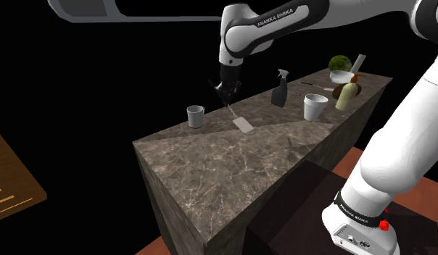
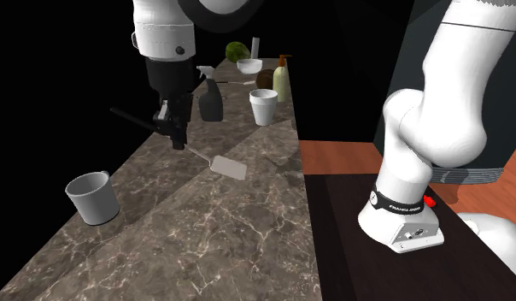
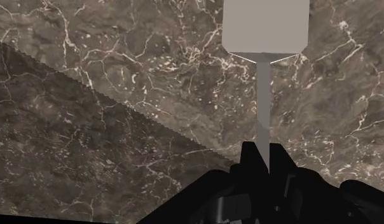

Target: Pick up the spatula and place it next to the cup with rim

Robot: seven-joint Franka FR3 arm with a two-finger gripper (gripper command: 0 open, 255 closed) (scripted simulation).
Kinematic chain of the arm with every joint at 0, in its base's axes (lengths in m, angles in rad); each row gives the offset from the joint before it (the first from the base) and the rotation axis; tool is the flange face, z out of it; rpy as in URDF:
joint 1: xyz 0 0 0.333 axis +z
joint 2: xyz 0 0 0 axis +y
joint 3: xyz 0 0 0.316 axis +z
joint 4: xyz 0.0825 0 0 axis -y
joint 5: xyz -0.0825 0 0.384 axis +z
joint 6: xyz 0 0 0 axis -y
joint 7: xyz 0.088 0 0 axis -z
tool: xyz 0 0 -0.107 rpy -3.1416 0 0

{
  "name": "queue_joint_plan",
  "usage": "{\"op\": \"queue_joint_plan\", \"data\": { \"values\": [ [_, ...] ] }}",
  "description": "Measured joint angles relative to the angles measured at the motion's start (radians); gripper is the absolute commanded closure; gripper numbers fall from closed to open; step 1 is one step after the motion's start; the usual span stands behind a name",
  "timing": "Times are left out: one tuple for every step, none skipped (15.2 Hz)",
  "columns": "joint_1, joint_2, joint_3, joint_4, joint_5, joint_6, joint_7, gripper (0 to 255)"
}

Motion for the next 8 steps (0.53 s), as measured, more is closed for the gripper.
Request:
{"op": "queue_joint_plan", "data": {
  "values": [
    [-0.008,-0.021,-0.01,-0.02,0.003,-0.001,-0.019,255],
    [-0.016,-0.042,-0.023,-0.047,0.004,0.006,-0.041,255],
    [-0.027,-0.062,-0.038,-0.072,0.006,0.01,-0.068,255],
    [-0.037,-0.083,-0.053,-0.092,0.007,0.008,-0.093,255],
    [-0.045,-0.101,-0.065,-0.104,0.007,0.003,-0.114,255],
    [-0.055,-0.123,-0.08,-0.124,0.007,0.002,-0.137,255],
    [-0.062,-0.138,-0.093,-0.144,0.005,0.007,-0.157,255],
    [-0.072,-0.144,-0.108,-0.148,0.003,0.004,-0.18,255]
  ]
}}
